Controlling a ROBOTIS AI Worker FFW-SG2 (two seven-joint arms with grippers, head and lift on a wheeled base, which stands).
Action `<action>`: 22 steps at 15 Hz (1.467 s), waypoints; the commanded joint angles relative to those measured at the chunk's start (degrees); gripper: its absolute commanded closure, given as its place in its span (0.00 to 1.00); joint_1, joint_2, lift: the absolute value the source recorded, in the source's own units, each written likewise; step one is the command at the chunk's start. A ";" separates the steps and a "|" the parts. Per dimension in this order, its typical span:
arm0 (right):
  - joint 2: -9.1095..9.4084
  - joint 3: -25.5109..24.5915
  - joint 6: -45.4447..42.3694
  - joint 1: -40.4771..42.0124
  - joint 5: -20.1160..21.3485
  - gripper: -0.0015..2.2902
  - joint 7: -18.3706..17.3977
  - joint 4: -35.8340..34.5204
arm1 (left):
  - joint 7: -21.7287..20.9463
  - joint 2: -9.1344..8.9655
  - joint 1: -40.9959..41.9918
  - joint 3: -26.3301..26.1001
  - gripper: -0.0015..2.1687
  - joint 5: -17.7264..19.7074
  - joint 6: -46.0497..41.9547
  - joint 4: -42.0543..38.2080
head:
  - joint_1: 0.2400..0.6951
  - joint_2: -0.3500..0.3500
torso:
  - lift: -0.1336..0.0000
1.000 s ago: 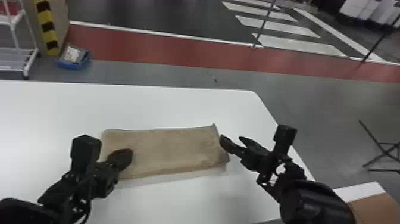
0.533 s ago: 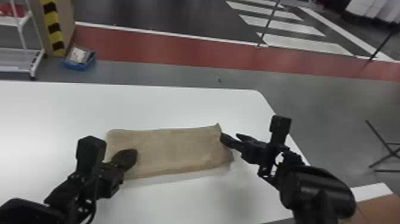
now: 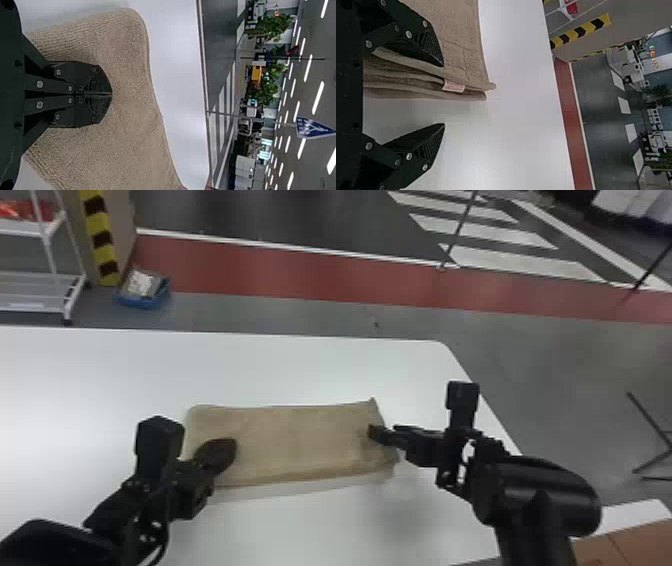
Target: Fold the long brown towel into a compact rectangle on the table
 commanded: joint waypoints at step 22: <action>0.40 8.47 24.52 -7.70 -1.29 0.45 2.27 -12.25 | 0.09 0.37 -0.01 -0.32 0.79 -0.87 4.19 -3.24 | 1.00 0.23 | 0.07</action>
